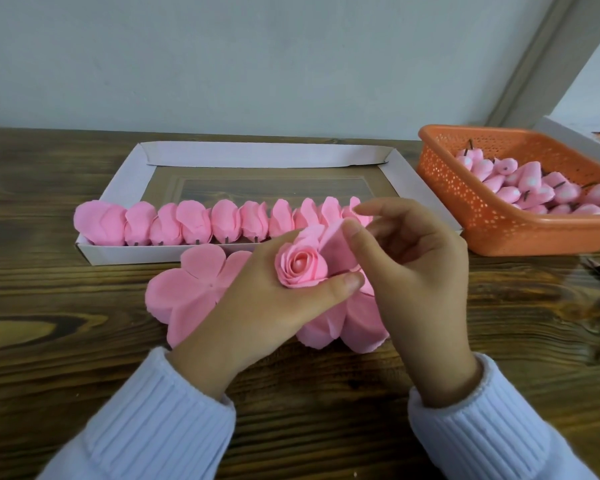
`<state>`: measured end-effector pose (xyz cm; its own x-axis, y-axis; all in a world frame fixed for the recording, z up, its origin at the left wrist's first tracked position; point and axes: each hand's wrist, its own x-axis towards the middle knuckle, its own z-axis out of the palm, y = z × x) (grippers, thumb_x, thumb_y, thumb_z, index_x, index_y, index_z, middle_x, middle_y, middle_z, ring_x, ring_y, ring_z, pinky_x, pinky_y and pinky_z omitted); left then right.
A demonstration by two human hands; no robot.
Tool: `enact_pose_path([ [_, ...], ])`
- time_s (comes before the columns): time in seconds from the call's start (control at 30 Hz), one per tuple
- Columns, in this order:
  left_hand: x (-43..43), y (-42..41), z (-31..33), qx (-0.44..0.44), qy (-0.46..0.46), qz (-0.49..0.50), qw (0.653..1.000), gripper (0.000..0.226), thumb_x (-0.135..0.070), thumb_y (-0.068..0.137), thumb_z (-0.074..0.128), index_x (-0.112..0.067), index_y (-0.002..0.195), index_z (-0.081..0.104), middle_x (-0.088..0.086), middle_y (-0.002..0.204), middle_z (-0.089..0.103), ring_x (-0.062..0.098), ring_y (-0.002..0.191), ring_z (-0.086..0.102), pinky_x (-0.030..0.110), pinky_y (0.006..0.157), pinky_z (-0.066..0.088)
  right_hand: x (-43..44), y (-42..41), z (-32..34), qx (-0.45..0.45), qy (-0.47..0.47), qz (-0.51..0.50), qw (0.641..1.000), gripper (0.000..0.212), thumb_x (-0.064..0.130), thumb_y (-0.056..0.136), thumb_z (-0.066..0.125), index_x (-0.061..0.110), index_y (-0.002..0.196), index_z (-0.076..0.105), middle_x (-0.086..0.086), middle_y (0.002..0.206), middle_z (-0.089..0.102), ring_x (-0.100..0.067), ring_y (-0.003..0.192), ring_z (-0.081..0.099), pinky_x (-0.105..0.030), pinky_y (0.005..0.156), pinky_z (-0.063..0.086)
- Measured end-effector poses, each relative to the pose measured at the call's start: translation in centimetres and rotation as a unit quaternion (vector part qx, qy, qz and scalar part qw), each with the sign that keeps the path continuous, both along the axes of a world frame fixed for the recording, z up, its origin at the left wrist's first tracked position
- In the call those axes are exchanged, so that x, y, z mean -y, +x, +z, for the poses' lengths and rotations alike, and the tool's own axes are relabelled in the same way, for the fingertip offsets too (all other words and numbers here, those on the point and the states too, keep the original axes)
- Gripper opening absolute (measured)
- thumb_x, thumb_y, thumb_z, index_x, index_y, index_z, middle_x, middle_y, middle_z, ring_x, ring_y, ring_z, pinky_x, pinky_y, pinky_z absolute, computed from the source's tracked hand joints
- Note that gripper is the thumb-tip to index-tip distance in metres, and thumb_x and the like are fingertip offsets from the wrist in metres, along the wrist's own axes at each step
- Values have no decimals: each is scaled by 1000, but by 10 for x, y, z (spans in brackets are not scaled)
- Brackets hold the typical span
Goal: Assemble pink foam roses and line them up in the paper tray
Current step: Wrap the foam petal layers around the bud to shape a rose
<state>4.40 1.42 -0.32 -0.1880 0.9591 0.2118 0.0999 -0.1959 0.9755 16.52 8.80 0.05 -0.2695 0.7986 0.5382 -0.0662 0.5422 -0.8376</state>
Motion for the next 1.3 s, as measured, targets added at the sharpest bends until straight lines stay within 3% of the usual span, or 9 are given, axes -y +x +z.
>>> enact_pose_path([
  [0.23, 0, -1, 0, -6, 1, 2, 1000, 27, -27, 66, 79, -24, 92, 72, -5, 82, 74, 8, 82, 70, 19, 70, 53, -1, 2, 2, 28, -15, 36, 999, 14, 5, 81, 73, 9, 71, 65, -12, 64, 62, -30, 60, 58, -30, 55, 47],
  [0.33, 1, -1, 0, -10, 0, 2, 1000, 28, -36, 63, 77, -20, 85, 70, -3, 75, 69, 10, 75, 66, 22, 66, 52, -1, 1, 1, 14, -24, 23, 999, 15, 13, 81, 68, 7, 69, 60, -13, 63, 58, -26, 57, 53, -26, 54, 44],
  [0.5, 1, 2, 3, -13, 2, 3, 1000, 17, -13, 73, 81, -18, 84, 69, -6, 73, 71, 5, 71, 67, 17, 63, 51, 1, 0, 2, 18, -22, 35, 999, 15, 14, 80, 66, 12, 67, 59, -10, 63, 61, -27, 59, 57, -26, 56, 45],
  [0.63, 1, 1, 2, -7, -11, 19, 1000, 19, -9, 79, 76, -15, 96, 71, 5, 85, 74, 18, 79, 70, 26, 67, 58, 2, 1, 3, 28, 10, 75, 997, 13, 12, 81, 71, 13, 72, 62, 0, 63, 60, -11, 60, 53, -22, 59, 44],
  [0.73, 0, 1, 1, -2, -7, 34, 999, 12, -16, 81, 76, -18, 93, 72, 8, 84, 73, 26, 80, 69, 29, 66, 56, 3, 0, 3, 23, 19, 81, 996, 11, 12, 83, 70, 14, 74, 64, 0, 67, 62, -16, 62, 55, -23, 61, 44],
  [0.93, -5, -1, -6, 136, -14, 101, 985, 16, -27, 68, 74, -15, 79, 74, 13, 81, 71, 27, 84, 70, 41, 79, 56, -2, -2, 2, 16, -98, 58, 993, 14, 17, 95, 51, 12, 93, 64, -5, 86, 67, -8, 79, 63, -19, 70, 50],
  [1.07, -8, -4, -4, 272, 3, 77, 959, 15, -23, 76, 64, -9, 78, 67, 14, 85, 65, 24, 83, 65, 31, 70, 55, -4, -3, 0, 112, -192, 124, 967, 14, 17, 96, 54, 15, 103, 65, -6, 93, 73, -11, 86, 69, -22, 77, 53],
  [1.2, -8, -4, -5, 278, 1, 85, 957, 17, -28, 77, 64, -11, 77, 66, 8, 78, 64, 20, 77, 64, 31, 67, 54, -1, -1, 1, 123, -195, 183, 956, 6, 14, 89, 66, 14, 84, 69, 7, 66, 69, 2, 58, 59, -10, 53, 43],
  [1.3, -10, -2, -6, 250, 13, 131, 959, 19, -33, 77, 66, -15, 74, 70, 7, 78, 68, 24, 81, 68, 40, 78, 57, 2, -1, 0, 102, -163, 154, 969, 8, 8, 84, 72, 10, 78, 68, 0, 67, 70, -3, 59, 62, -14, 54, 47],
])
